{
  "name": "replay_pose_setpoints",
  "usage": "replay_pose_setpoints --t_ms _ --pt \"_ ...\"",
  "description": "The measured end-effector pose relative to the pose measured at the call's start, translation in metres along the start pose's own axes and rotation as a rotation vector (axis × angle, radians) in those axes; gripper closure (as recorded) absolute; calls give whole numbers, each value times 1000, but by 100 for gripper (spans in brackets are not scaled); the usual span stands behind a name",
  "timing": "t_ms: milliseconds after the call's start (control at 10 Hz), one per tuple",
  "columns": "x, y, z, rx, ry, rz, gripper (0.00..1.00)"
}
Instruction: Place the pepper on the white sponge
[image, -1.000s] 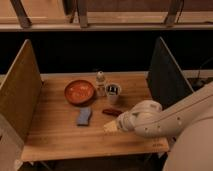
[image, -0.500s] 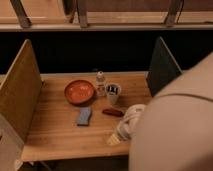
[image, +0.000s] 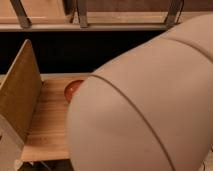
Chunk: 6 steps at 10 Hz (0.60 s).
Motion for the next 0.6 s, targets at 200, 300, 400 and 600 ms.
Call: replay_pose_setpoints --t_ms 200,300,400,600 --pt "-2 -2 -1 6 -1 -1 20" --pt "-1 -3 0 6 2 0 20" --pt "3 -6 3 4 9 4 20" --pt "19 -17 14 -1 37 -2 20"
